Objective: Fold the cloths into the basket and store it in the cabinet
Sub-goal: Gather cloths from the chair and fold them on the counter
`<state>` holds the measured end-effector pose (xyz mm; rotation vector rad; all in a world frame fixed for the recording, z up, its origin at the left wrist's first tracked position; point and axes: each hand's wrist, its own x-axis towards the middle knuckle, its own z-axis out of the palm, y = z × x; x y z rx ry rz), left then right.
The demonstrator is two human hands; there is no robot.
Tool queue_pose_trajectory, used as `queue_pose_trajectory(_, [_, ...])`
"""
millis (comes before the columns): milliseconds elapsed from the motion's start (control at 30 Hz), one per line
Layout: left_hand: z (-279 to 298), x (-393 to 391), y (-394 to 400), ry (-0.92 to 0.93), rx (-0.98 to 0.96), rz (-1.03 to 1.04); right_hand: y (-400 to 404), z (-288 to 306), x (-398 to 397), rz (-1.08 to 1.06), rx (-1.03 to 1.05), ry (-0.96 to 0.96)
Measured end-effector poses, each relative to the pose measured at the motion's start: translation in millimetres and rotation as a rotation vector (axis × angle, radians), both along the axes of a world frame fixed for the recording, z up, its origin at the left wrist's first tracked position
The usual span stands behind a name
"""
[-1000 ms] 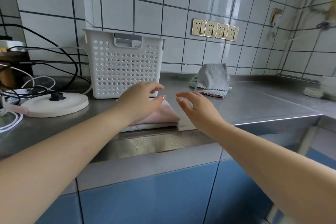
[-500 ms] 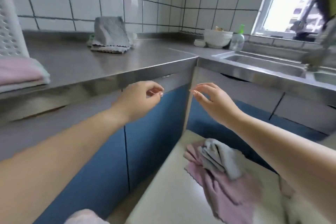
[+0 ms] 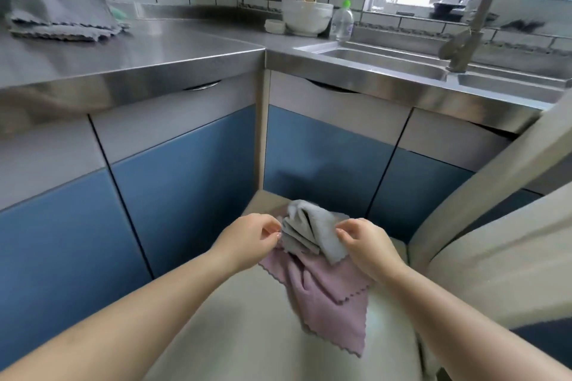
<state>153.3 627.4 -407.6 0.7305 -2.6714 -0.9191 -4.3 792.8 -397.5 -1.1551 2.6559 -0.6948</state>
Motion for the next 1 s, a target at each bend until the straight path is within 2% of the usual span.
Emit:
queue_pose_trajectory(233, [-57,-30,-2,-0.055,0.122,0.068,-11,-54,9,0.127,0.033,-0.012])
queue_pose_trajectory(400, [-77,-45,2,-0.072,0.160,0.044,-26,-76,13,0.214,0.035,-0.006])
queue_pose_trajectory(600, [-89,-58,2,0.042,0.263,0.173,-41,-84,9,0.197,0.081,-0.013])
queue_pose_trajectory(700, [-81,-60,3,0.148,0.245,0.162,-46,-85,8,0.126,-0.015,0.007])
queue_pose_trajectory(833, [-64,-61,1,0.278,0.224,0.110,-49,-73,1,0.054,-0.293,-0.035])
queue_pose_trajectory(1000, [-45,-69,-4,0.354,0.165,0.110,-47,-50,-12,0.107,-0.404,-0.010])
